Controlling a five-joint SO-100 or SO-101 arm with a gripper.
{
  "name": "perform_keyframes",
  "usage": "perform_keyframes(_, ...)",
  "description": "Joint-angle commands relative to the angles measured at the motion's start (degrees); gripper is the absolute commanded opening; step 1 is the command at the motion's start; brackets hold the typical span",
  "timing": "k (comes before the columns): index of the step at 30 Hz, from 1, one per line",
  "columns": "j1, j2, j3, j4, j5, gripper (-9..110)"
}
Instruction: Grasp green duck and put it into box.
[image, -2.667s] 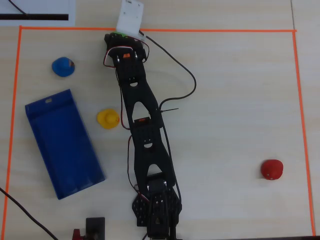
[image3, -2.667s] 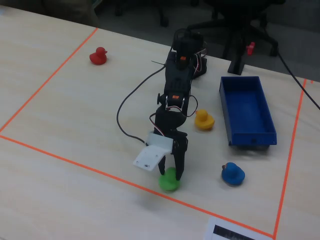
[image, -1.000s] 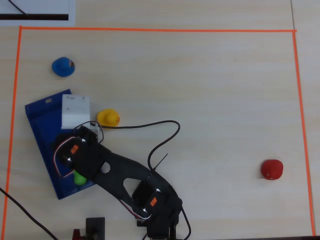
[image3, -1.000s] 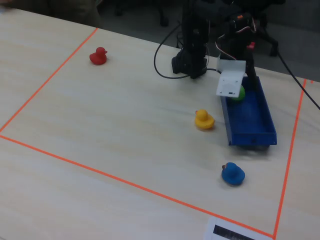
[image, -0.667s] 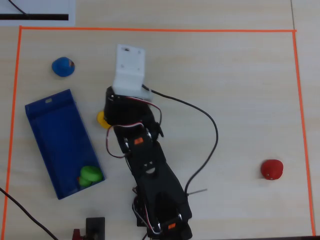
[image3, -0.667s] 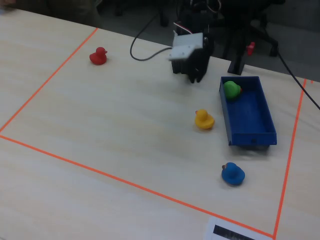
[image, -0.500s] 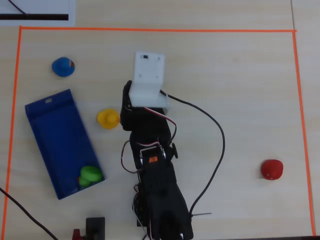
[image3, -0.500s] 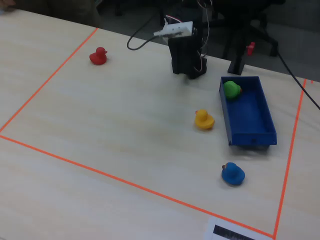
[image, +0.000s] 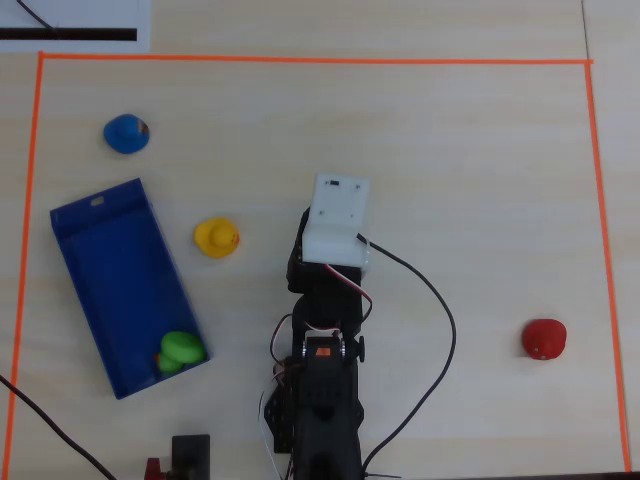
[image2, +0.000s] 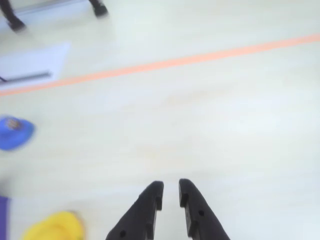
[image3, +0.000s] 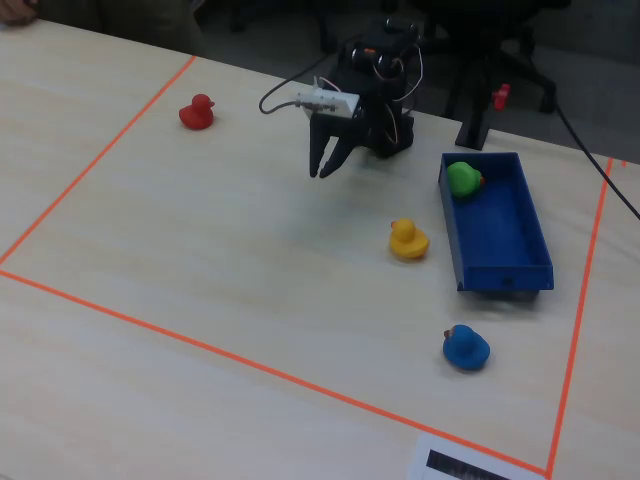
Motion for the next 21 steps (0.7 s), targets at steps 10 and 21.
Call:
perform_keyframes(10, -3.43, 0.97, 2.2, 39.99, 1.67, 0)
perform_keyframes(21, 0.26, 0.88, 2.2, 43.15, 1.41, 1)
